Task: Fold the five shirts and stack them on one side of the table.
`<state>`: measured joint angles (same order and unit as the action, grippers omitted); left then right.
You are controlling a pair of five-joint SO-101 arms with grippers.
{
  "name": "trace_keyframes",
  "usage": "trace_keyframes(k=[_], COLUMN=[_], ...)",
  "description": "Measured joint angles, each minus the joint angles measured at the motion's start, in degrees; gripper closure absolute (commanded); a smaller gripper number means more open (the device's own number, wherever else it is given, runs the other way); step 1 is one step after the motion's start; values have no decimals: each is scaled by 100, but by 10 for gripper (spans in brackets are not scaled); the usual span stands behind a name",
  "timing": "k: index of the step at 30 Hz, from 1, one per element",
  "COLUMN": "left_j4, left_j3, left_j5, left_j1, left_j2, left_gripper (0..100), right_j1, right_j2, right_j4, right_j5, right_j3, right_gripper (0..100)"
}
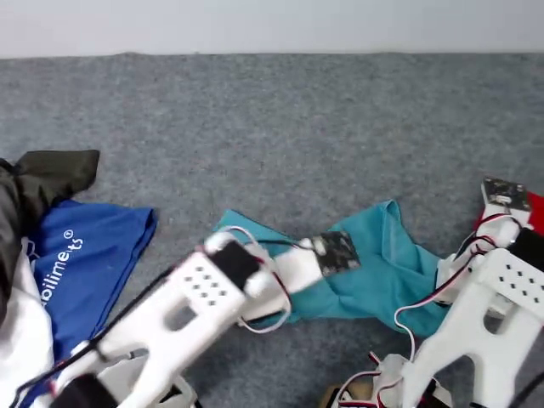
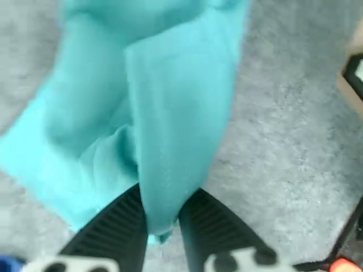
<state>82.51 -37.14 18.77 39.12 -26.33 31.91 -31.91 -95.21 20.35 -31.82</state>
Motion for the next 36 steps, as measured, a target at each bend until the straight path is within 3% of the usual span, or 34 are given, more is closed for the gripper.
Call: trace_keyframes(k=[11, 18, 22, 29, 36], left_j4=[510, -229, -809, -1037, -475], left_j3=[1248, 1336, 1336, 1345, 642], left_j5=[492, 492, 501, 686, 1363], left_j1=[-2242, -2884, -3147, -3719, -4009], left_j2=[-2365, -3095, -3402, -3833, -4440], left_gripper=[986, 986, 986, 986, 986], right_j1=[0, -88, -440, -1240, -1371], right_j2=[0, 0, -9, -9, -9], right_j4=[-457, -501, -519, -527, -527], right_j5=[-9, -9, -387, -712, -721], right_j3=[1284, 2963, 3534, 3130, 1793], right_gripper=[990, 990, 990, 990, 989])
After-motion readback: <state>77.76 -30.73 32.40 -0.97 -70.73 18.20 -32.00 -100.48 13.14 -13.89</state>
